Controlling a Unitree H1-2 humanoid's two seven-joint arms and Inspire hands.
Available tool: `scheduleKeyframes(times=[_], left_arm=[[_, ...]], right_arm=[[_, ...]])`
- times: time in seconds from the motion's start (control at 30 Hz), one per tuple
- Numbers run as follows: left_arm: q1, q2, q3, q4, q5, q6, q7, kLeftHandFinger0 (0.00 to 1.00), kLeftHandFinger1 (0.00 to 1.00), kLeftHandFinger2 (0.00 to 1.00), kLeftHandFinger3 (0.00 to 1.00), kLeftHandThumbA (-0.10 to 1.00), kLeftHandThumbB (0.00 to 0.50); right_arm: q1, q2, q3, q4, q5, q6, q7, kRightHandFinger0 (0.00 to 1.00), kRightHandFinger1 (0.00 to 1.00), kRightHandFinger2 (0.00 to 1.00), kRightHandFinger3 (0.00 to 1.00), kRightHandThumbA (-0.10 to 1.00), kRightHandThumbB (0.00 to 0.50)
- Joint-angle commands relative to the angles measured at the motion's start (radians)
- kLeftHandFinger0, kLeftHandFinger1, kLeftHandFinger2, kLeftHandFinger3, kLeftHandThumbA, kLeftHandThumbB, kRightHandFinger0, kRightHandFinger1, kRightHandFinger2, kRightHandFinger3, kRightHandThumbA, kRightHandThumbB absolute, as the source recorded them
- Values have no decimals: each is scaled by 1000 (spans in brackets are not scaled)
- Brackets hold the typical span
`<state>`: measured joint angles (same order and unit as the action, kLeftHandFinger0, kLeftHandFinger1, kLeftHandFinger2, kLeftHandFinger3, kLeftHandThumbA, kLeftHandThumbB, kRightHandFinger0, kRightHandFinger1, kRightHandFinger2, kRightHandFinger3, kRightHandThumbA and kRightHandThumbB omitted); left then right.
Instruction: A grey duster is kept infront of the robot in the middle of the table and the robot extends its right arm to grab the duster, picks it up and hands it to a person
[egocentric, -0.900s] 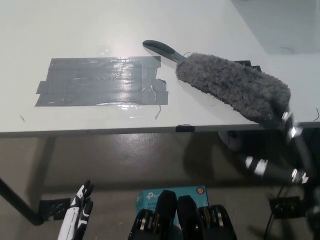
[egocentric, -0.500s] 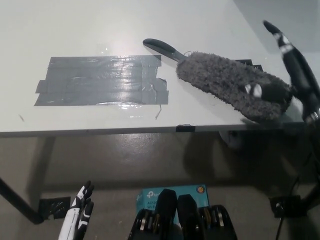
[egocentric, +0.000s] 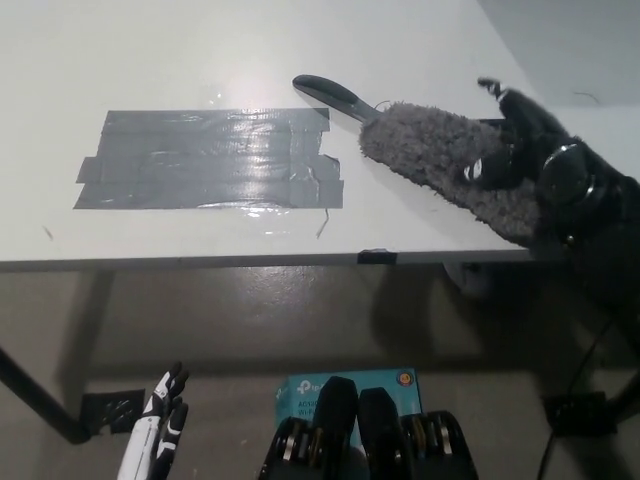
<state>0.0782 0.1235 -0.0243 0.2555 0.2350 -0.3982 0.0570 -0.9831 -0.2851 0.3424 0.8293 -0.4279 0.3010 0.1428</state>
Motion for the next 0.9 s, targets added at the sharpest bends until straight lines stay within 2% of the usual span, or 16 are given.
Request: scheduleKeyframes(times=[0.0, 0.4, 0.43, 0.5, 0.53, 0.57, 0.6, 0.63, 0.67, 0.7, 0.73, 0.77, 0.8, 0.83, 0.87], left_arm=[[-15, 10, -3, -50, 18, -24, 12, 1000, 1000, 1000, 1000, 1000, 275], [-31, 16, -8, -55, 8, -13, -3, 1000, 1000, 1000, 1000, 1000, 280], [-35, 16, -8, -51, 9, -16, -2, 1000, 1000, 1000, 1000, 1000, 282], [-35, 15, -8, -49, 11, -20, 1, 1000, 1000, 1000, 1000, 1000, 282], [-34, 16, -8, -50, 15, -21, 3, 1000, 1000, 1000, 1000, 1000, 281], [-33, 17, -7, -48, 17, -24, 5, 1000, 1000, 1000, 1000, 1000, 281], [-36, 18, -7, -51, 16, -21, 3, 1000, 1000, 1000, 1000, 998, 279], [-38, 18, -7, -50, 14, -23, 3, 1000, 1000, 1000, 1000, 992, 273], [-44, 18, -7, -45, 10, -29, 2, 1000, 1000, 1000, 1000, 985, 270], [-47, 18, -7, -42, 10, -32, 3, 1000, 1000, 1000, 1000, 986, 274], [-48, 18, -7, -37, 10, -35, 3, 1000, 1000, 1000, 1000, 987, 276], [-49, 18, -7, -34, 9, -37, 4, 1000, 1000, 1000, 1000, 988, 277], [-51, 19, -6, -32, 9, -37, 4, 1000, 1000, 1000, 1000, 993, 280], [-53, 21, -6, -31, 7, -37, 2, 1000, 1000, 1000, 1000, 993, 277], [-54, 21, -6, -29, 6, -38, 2, 1000, 1000, 1000, 1000, 993, 276]], right_arm=[[-232, 37, 65, 287, -56, -18, 48, 1000, 1000, 1000, 1000, 1000, 500], [-229, 51, 117, 487, -23, -61, 197, 1000, 1000, 1000, 1000, 1000, 500], [-231, 50, 128, 504, -24, -71, 268, 1000, 1000, 1000, 1000, 1000, 480], [-232, 52, 157, 517, -47, -88, 303, 1000, 1000, 1000, 1000, 1000, 466], [-226, 57, 144, 524, -37, -69, 267, 1000, 1000, 1000, 1000, 851, 441], [-209, 61, 110, 524, -9, -55, 192, 954, 917, 996, 1000, 476, 381], [-193, 59, 109, 521, -11, -72, 145, 228, 300, 503, 887, 179, 392], [-185, 57, 119, 512, -25, -80, 117, 344, 569, 728, 920, 17, 344], [-171, 54, 135, 495, -48, -96, 65, 705, 1000, 1000, 812, -88, 228], [-163, 50, 134, 488, -51, -113, 39, 1000, 1000, 1000, 743, -98, 209], [-155, 45, 130, 484, -49, -132, 17, 1000, 1000, 997, 646, -100, 189], [-151, 43, 127, 483, -47, -144, 6, 1000, 1000, 920, 603, -100, 182], [-150, 41, 124, 481, -46, -151, -2, 835, 881, 769, 559, -100, 178], [-151, 40, 117, 478, -41, -157, -11, 688, 758, 668, 527, -100, 179], [-151, 37, 107, 475, -31, -169, -18, 522, 578, 488, 413, -100, 171]])
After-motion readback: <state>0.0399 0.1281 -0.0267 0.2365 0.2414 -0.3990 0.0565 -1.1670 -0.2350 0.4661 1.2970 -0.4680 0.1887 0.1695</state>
